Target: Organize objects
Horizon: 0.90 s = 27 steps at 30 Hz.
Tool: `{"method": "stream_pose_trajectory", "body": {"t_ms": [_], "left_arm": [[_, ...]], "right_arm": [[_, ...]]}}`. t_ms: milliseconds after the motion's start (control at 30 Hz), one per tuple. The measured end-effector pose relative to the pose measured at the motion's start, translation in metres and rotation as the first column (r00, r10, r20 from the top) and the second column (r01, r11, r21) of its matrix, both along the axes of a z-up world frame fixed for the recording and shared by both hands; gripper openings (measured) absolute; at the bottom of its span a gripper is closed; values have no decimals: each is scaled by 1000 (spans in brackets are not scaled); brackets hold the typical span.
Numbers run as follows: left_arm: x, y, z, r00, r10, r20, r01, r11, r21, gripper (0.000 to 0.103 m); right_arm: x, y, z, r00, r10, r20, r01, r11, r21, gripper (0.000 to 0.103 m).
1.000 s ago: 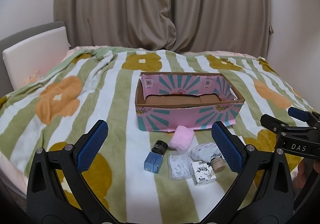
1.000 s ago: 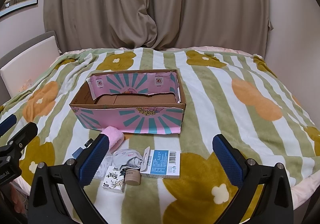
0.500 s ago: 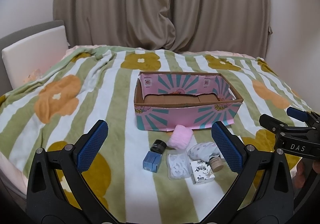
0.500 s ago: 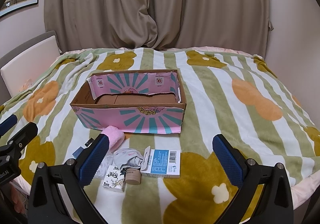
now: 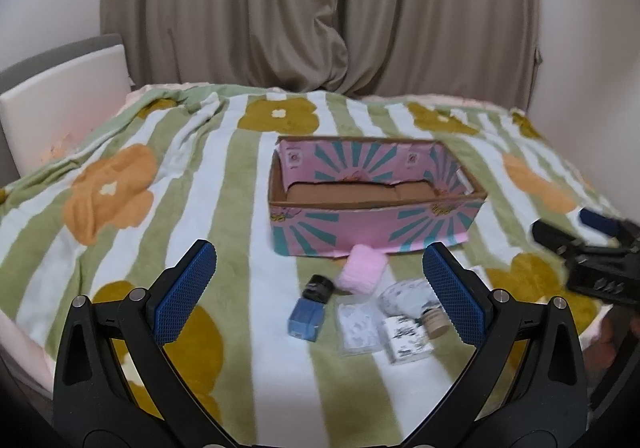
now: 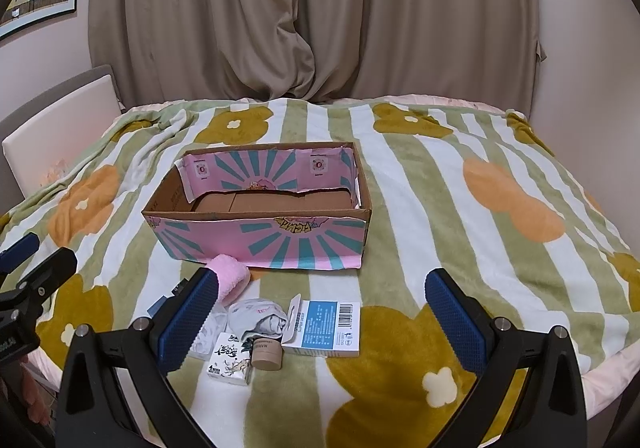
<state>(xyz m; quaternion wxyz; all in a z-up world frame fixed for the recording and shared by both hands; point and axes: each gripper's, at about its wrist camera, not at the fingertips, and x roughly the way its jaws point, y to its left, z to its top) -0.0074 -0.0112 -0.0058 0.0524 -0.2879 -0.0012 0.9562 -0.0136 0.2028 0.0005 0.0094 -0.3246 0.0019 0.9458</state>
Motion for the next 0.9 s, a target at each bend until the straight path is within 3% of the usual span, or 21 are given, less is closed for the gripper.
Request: {"method": "stream_pose_trajectory", "body": {"t_ms": [333, 567, 733, 900], "left_arm": [[-32, -5, -59, 984, -47, 174, 44, 999, 24, 102], [-50, -17, -106, 965, -39, 259, 22, 997, 70, 94], [-62, -18, -131, 948, -24, 318, 10, 999, 45, 80], [-70, -25, -148, 936, -8, 352, -14, 998, 58, 80]], "right_arm": [[-1, 7, 1, 1000, -13, 0, 13, 1000, -14, 103], [-2, 14, -2, 1000, -22, 7, 22, 1000, -15, 103], [-5, 17, -6, 999, -32, 18, 32, 999, -9, 103], [-6, 17, -7, 999, -39, 24, 39, 999, -2, 103]]}}
